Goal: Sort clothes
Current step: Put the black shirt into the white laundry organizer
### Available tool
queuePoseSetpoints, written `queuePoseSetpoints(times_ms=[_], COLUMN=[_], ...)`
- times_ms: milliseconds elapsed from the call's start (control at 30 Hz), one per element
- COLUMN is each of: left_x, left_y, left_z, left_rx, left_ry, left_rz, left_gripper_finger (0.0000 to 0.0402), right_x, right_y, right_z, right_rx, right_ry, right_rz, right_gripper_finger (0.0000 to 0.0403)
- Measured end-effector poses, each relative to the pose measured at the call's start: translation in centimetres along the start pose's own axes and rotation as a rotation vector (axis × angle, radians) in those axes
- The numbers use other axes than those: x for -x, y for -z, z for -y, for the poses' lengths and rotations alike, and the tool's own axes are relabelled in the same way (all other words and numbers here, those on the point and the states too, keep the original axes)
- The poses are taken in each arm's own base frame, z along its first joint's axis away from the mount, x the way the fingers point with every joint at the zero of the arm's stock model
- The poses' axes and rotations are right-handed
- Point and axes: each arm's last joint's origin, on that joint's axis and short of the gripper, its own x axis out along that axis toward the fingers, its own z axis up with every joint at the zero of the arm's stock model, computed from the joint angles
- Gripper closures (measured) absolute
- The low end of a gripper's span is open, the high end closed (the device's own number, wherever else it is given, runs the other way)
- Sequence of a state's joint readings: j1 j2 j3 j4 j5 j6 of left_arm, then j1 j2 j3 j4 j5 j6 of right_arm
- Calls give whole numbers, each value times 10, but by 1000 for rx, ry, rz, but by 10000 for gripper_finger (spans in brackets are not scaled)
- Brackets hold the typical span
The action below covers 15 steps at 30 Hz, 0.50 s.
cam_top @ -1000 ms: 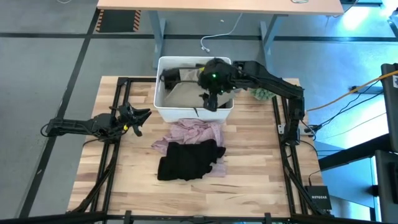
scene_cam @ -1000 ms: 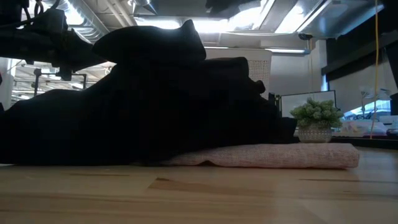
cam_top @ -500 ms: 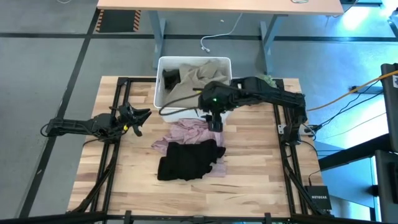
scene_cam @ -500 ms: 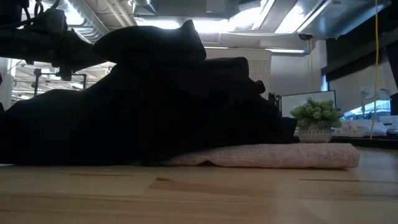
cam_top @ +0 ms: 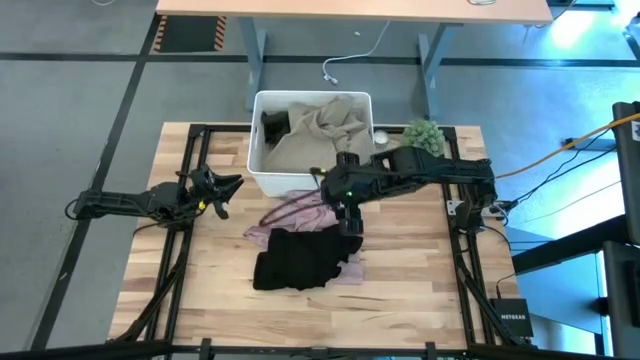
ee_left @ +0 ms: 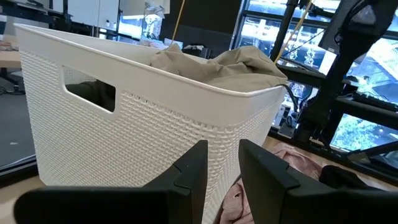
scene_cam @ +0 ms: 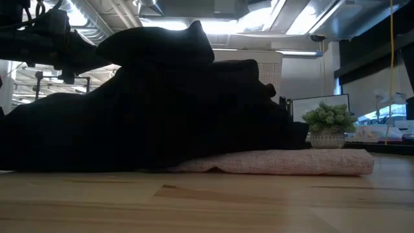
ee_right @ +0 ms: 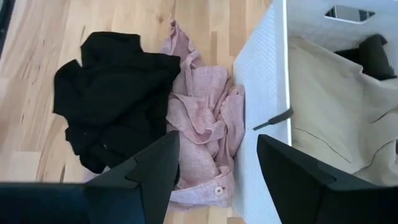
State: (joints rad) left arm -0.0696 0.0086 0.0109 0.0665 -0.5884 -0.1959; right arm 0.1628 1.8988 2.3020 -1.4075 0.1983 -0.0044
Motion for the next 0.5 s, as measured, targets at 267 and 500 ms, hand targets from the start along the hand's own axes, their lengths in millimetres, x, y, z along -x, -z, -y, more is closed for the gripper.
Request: queuePoseSetpoints(times_ms=[267,500], left_x=[0,0], left_y=[0,0], left_z=[0,0], left_rx=[6,6], left_ry=[0,0], left_rz=[0,0], left_gripper_finger=[315,315], right_x=[5,5], right_y=[0,1], right_z=[-21,-23], right_rx=[48,31], right_ry=[-7,-16], right_rz=[11,4], right_gripper_finger=[171,171])
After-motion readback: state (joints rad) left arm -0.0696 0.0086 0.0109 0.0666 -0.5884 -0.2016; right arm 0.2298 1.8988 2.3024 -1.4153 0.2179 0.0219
